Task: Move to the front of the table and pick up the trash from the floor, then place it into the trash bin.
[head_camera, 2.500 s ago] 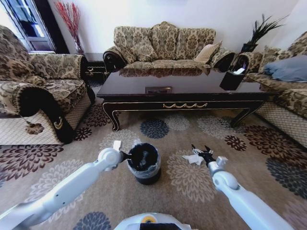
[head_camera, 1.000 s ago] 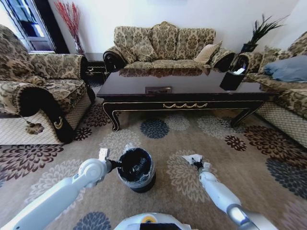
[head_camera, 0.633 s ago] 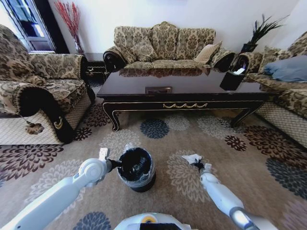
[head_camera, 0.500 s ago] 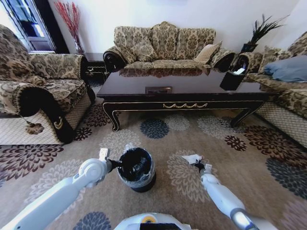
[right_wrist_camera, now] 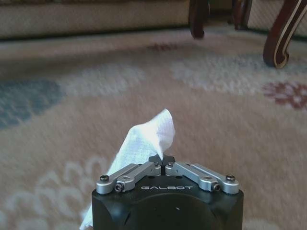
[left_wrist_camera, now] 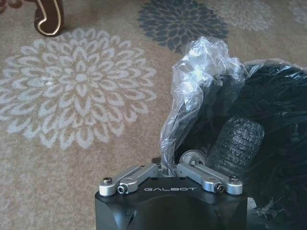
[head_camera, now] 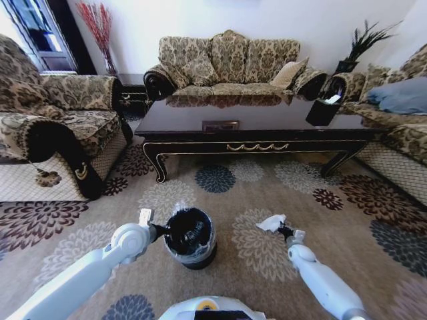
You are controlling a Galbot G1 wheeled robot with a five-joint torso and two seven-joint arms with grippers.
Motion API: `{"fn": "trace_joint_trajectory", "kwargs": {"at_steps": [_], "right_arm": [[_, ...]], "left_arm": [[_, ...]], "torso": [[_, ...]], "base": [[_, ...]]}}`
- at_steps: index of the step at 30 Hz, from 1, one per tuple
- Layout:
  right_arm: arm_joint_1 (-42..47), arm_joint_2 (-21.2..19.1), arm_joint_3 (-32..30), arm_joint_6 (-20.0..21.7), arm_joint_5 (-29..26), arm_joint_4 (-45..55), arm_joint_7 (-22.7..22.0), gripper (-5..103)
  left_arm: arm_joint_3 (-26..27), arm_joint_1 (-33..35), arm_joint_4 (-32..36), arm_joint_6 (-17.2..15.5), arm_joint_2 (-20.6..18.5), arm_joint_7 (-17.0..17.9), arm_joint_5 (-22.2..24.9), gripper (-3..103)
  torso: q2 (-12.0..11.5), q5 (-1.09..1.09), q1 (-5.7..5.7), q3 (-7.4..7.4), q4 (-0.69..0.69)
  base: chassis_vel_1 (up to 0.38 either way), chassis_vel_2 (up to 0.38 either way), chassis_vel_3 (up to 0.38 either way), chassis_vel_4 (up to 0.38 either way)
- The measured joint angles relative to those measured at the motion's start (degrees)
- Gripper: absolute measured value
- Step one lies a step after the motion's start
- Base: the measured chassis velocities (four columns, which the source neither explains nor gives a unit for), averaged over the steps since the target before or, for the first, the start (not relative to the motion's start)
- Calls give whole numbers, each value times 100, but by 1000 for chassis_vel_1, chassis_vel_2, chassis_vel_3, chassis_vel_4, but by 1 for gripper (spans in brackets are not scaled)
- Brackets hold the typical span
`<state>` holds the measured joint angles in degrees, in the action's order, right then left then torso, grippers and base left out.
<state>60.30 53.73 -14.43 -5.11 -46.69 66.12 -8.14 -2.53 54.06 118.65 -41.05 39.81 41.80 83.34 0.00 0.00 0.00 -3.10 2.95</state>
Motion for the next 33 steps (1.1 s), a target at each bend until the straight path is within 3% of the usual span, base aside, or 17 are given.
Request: {"fn": "trace_joint_trajectory", "kwargs": {"at_steps": [11, 16, 25, 33], "right_arm": [[1279, -651, -703, 57, -448, 2149, -231, 0], [2351, -851, -1564, 104, -549, 3704, -305, 0], [3697, -792, -2435, 181, -324, 5391, -427, 0], [4313, -653, -2450, 188, 259, 6474, -515, 0]], "left_arm": [[-767, -793, -437, 26, 445, 148, -61, 0], [-1406, -1432, -782, 75, 793, 202, -36, 0], [-2159, -2111, -1162, 102, 1092, 188, -31, 0], [-2695, -2678, -1365, 132, 1432, 229, 20, 0]], "torso": [[0, 2, 0, 0, 1], [0, -1, 0, 0, -1], [0, 0, 0, 0, 0], [0, 0, 0, 0, 0]], "base": [[0, 0, 0, 0], [0, 0, 0, 0], [0, 0, 0, 0], [0, 0, 0, 0]]}}
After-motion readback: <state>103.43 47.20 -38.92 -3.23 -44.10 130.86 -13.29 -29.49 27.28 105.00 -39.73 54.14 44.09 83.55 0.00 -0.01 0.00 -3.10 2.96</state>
